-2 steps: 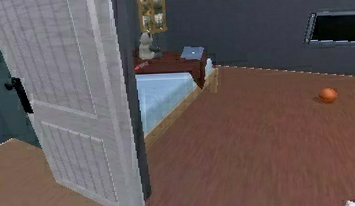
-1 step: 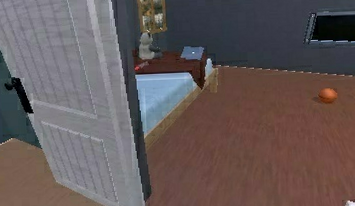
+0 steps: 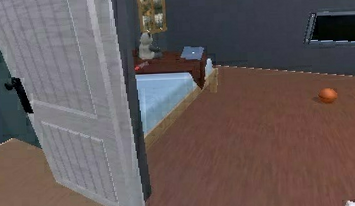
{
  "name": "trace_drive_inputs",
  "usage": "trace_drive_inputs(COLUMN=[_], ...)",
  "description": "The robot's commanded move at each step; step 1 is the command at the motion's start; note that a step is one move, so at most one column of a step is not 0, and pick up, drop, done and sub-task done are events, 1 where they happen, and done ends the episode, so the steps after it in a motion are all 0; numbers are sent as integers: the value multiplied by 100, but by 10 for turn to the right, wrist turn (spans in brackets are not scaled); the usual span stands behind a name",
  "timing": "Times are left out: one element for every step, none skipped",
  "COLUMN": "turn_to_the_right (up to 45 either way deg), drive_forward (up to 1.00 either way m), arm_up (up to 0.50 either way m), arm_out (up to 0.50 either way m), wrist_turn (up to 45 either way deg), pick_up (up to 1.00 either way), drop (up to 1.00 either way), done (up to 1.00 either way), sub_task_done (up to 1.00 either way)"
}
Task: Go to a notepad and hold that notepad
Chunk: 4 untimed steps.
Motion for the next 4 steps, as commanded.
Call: trace_drive_inputs(turn_to_the_right=[0, 0, 0, 0], drive_forward=[0, 0, 0, 0], arm_up=[0, 0, 0, -30], arm_out=[0, 0, 0, 0], wrist_turn=[450, 450, 120, 0], pick_up=[0, 0, 0, 0], drop=[0, 0, 0, 0], done=[0, 0, 0, 0], sub_task_done=[0, 0, 0, 0])
